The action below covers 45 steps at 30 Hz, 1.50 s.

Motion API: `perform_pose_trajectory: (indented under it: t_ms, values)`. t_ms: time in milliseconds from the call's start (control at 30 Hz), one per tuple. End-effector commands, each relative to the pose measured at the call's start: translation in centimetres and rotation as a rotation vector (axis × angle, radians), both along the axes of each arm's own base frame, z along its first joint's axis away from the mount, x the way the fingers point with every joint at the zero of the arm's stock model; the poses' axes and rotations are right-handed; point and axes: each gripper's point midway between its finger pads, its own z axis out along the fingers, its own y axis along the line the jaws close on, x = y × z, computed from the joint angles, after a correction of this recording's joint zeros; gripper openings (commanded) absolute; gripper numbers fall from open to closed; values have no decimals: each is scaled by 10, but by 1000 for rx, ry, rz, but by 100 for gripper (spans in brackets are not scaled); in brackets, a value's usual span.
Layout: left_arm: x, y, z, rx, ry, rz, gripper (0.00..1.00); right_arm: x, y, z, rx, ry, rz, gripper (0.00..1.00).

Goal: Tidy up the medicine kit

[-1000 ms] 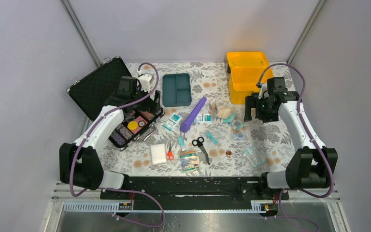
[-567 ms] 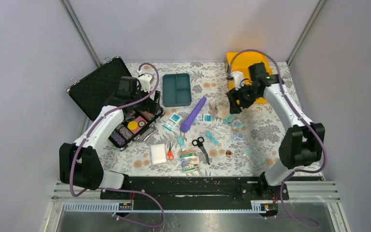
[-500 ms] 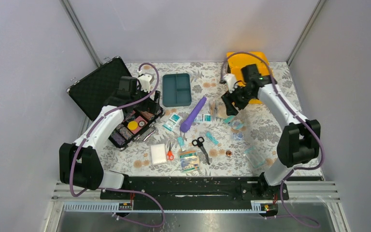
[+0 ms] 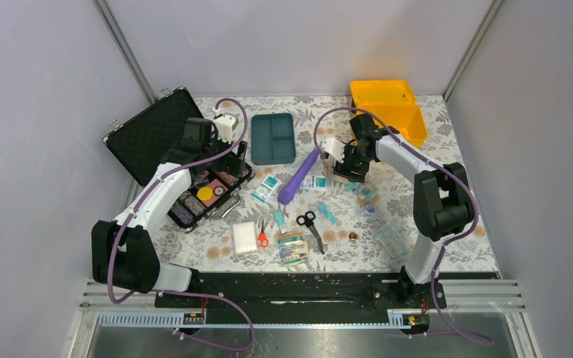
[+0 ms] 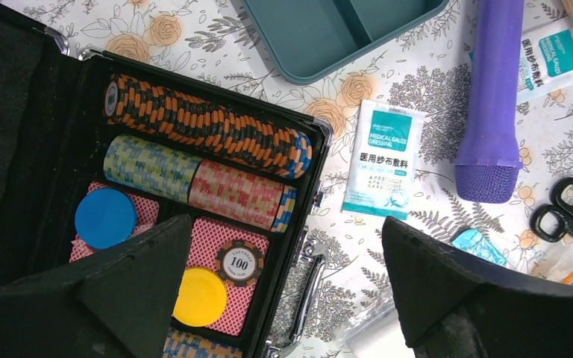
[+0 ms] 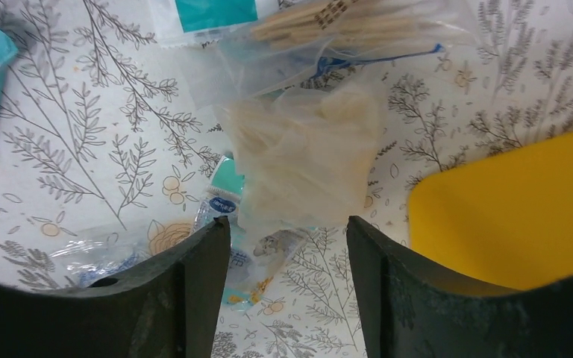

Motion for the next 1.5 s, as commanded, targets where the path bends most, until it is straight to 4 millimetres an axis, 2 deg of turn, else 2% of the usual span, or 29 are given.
perform_pose_trajectory:
  t_ms: [0,167,200,300,333,367,433,500,633,700,767,933,1100,1167,1300,1467]
  values:
    - [14,6,12,37,-61,7,99,7,2,-15,-70,-34,110,65]
    - [19,7,11,49,-60,7,99,12,-4,-32,-135,-39,122,63]
    - [20,6,11,47,-59,7,99,15,-5,-33,-146,-49,117,53]
    - [23,3,11,37,-51,3,99,23,-10,-31,-176,-80,96,11]
    - [24,2,12,31,-49,-3,99,24,-11,-27,-177,-95,84,2]
    - [25,-1,12,22,-49,-19,99,25,-11,-21,-170,-111,75,0]
    - [26,-9,15,2,-50,-60,99,23,-4,1,-115,-141,57,0]
    - [29,-16,27,-23,-75,-97,98,17,7,34,-27,-162,45,0]
    - [33,-43,77,-105,-268,-260,98,-16,34,103,178,-89,34,0]
    - [30,-57,103,-130,-392,-368,98,-27,46,130,273,-36,-10,0]
    - [23,-72,125,-122,-493,-485,98,-38,57,148,343,21,-10,0]
    - [-2,-110,165,-33,-695,-763,92,-44,86,176,484,127,0,0]
    - [-15,-145,187,-3,-819,-930,84,-34,111,196,529,144,9,0]
    - [-21,-157,189,-19,-814,-983,78,-31,120,204,546,125,19,0]
    - [-32,-173,181,-63,-745,-1063,68,-32,134,213,560,92,45,0]
    - [-37,-182,170,-94,-702,-1096,61,-40,144,221,578,91,76,0]
